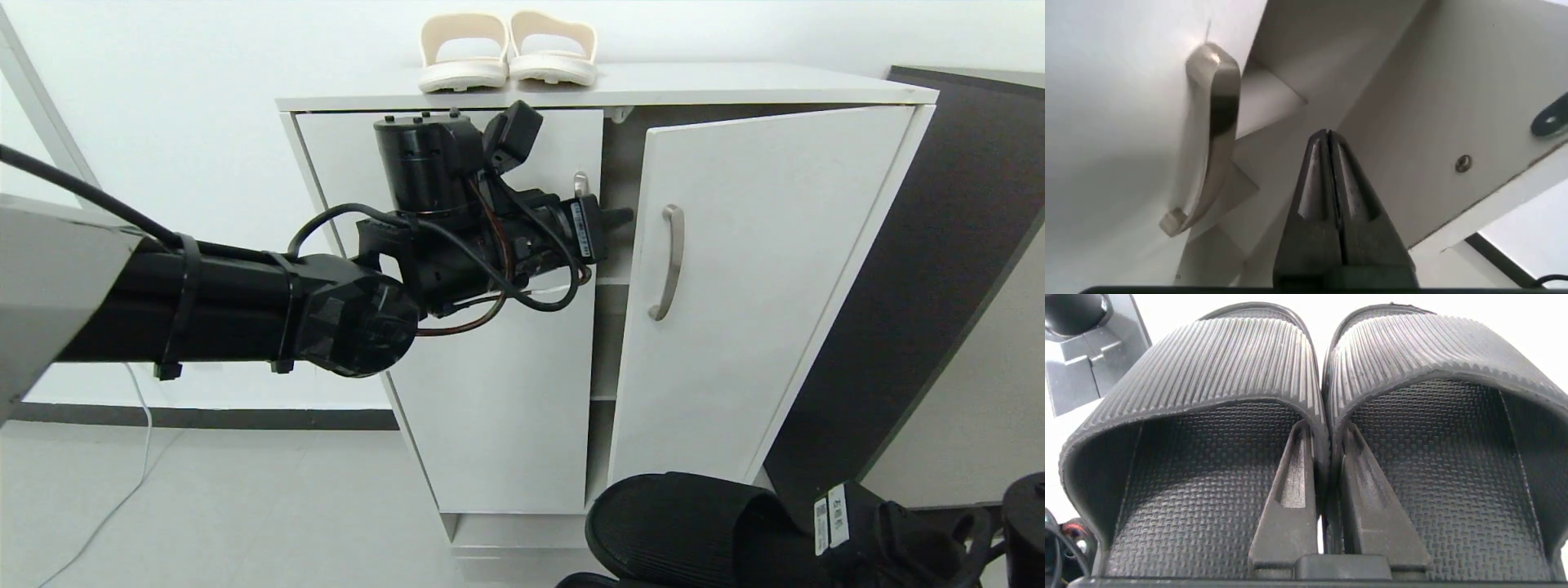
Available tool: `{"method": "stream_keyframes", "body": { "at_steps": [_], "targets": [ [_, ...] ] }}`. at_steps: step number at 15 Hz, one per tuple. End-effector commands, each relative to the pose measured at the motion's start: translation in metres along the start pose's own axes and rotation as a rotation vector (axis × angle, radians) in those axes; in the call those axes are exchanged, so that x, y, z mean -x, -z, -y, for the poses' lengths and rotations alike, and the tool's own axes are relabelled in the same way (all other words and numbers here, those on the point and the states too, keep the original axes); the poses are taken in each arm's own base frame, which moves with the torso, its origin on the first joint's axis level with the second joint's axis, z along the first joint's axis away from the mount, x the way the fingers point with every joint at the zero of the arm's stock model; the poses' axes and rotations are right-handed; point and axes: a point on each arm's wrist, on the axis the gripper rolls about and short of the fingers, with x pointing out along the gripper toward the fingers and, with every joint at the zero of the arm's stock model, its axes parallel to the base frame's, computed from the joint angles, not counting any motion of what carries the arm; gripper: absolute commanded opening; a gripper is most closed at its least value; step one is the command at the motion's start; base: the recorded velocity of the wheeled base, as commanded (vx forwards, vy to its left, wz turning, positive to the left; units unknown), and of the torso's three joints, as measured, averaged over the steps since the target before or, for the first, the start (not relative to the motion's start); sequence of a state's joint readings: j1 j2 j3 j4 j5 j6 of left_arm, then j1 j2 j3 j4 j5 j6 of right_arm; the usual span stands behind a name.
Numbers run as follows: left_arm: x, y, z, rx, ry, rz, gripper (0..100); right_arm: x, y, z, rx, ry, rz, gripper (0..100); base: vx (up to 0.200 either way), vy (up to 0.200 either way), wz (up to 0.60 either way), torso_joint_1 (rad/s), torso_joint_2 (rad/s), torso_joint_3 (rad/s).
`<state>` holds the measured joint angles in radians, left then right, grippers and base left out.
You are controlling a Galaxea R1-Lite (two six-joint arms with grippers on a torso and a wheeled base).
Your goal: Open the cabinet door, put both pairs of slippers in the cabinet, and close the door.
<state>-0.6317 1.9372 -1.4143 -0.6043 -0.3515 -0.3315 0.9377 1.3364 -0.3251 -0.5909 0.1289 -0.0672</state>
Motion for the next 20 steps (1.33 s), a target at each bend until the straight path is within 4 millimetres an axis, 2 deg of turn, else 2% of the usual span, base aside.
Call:
{"method": "stream_keyframes", "body": {
  "at_steps": [1, 3, 4, 6, 7, 9, 11, 14, 15, 17, 18, 20],
  "targets": [
    [0.000, 0.003, 0.003, 0.003, 0.001, -0.006, 0, 0.000, 0.000, -0.001, 0.001, -0.002, -0.001, 0, -0.200, 0.000, 0.00, 0.002, -0.01, -0.002],
    [0.004, 0.004, 0.021, -0.006, 0.042, -0.004, 0, 0.001, 0.000, -0.001, 0.001, -0.003, 0.006, 0, -0.200, 0.000, 0.00, 0.005, 0.01, 0.005],
    [0.006, 0.010, 0.038, -0.007, 0.087, -0.005, 0, 0.003, -0.001, -0.001, 0.000, -0.003, 0.014, 0, -0.200, 0.000, 0.00, -0.012, 0.00, 0.007],
    [0.003, 0.023, 0.060, -0.009, 0.117, -0.022, 0, 0.004, 0.000, -0.005, 0.009, -0.034, 0.013, 0, -0.200, 0.000, 0.00, 0.002, 0.00, 0.000],
    [0.002, 0.026, 0.064, -0.015, 0.124, -0.020, 0, 0.005, 0.001, -0.005, 0.010, -0.035, 0.013, 0, -0.200, 0.000, 0.00, -0.002, 0.01, 0.002],
    [-0.001, 0.028, 0.060, -0.018, 0.118, -0.014, 0, 0.006, 0.000, -0.005, 0.011, -0.035, 0.018, 0, -0.200, 0.000, 0.00, -0.002, 0.00, 0.007],
    [0.000, 0.025, 0.049, -0.022, 0.064, 0.005, 0, 0.007, 0.000, -0.005, 0.011, -0.035, 0.021, 0, 0.000, 0.000, 0.00, 0.000, 0.00, 0.000],
    [0.012, 0.009, 0.030, -0.031, -0.041, 0.059, 0, 0.004, 0.001, -0.005, 0.009, -0.031, 0.012, 0, 0.000, 0.000, 0.00, 0.000, 0.00, 0.000],
    [0.021, -0.001, 0.027, -0.034, -0.091, 0.083, 0, 0.004, 0.001, -0.003, 0.004, -0.021, 0.008, 0, 0.000, 0.000, 0.00, 0.000, 0.00, 0.000],
    [0.052, -0.018, 0.025, -0.021, -0.173, 0.058, 0, 0.000, 0.001, 0.005, -0.017, 0.021, -0.001, 0, 0.000, 0.000, 0.00, 0.000, 0.00, 0.000],
    [0.077, -0.027, 0.026, -0.013, -0.218, 0.033, 0, -0.001, -0.001, 0.010, -0.029, 0.044, 0.002, 0, 0.000, 0.000, 0.00, 0.000, 0.00, 0.000],
    [0.144, -0.037, 0.036, -0.007, -0.319, 0.012, 0, -0.005, -0.004, 0.024, -0.056, 0.121, 0.000, 0, 0.000, 0.000, 0.00, 0.000, 0.00, 0.000]
  ]
}}
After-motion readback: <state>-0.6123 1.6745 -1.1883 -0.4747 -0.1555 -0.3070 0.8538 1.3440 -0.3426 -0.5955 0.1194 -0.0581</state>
